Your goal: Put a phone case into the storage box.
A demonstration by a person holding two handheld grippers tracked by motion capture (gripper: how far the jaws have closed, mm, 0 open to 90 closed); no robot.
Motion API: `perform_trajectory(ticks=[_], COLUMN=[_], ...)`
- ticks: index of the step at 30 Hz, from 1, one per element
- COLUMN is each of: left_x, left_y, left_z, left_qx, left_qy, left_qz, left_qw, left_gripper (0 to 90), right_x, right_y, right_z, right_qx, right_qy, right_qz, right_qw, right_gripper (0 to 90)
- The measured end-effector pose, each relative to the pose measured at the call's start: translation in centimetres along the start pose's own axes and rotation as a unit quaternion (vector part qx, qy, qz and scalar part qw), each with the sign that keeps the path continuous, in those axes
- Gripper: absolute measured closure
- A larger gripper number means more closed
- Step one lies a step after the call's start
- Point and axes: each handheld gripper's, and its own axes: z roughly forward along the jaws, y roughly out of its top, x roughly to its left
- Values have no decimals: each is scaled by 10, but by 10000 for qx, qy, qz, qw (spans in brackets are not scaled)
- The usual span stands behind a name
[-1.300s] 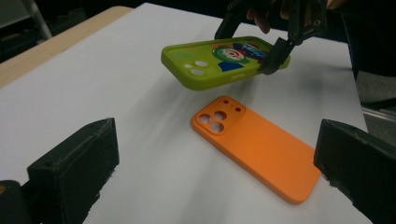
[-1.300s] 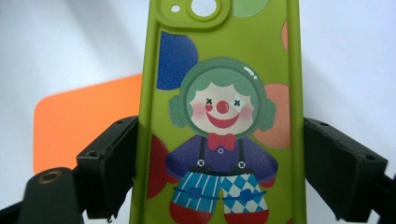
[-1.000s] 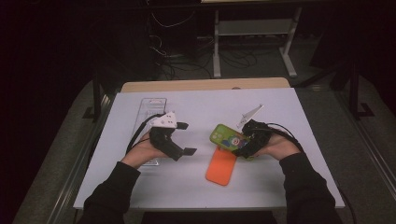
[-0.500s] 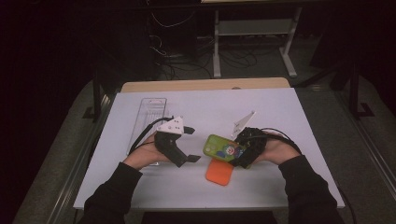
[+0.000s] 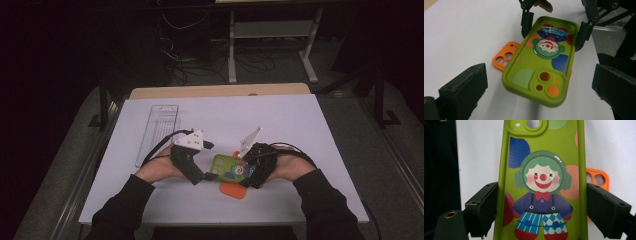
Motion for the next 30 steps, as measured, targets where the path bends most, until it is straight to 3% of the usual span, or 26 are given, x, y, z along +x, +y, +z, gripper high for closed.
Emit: perform_trajectory(ticks=[3, 4, 9, 14, 19, 30], left_x=[-3, -3, -7, -11, -15, -19], left_y=[0, 0, 1, 1, 1, 0], left_z=[4, 5, 11, 17, 24, 36], left_qx=[76, 114, 277, 318, 536, 775], left_qy=[-44, -65, -136, -236, -362, -448], left_qz=[29, 142, 282, 308, 388, 485], left_qw=[10000, 9998, 9991, 9987, 9972, 9948], left_gripper=[0, 0, 0, 0, 0, 0], right_x=[4, 5, 10, 16, 20, 23], right_y=[3, 4, 10, 15, 19, 25], right_z=[0, 0, 2, 3, 4, 7], right_qx=[1, 6, 11, 48, 60, 14], right_qy=[19, 26, 68, 93, 109, 146], right_qz=[-105, -133, -280, -429, -528, -695], right_qw=[9999, 9999, 9996, 9990, 9985, 9975], right_gripper=[152, 152, 152, 151, 151, 151])
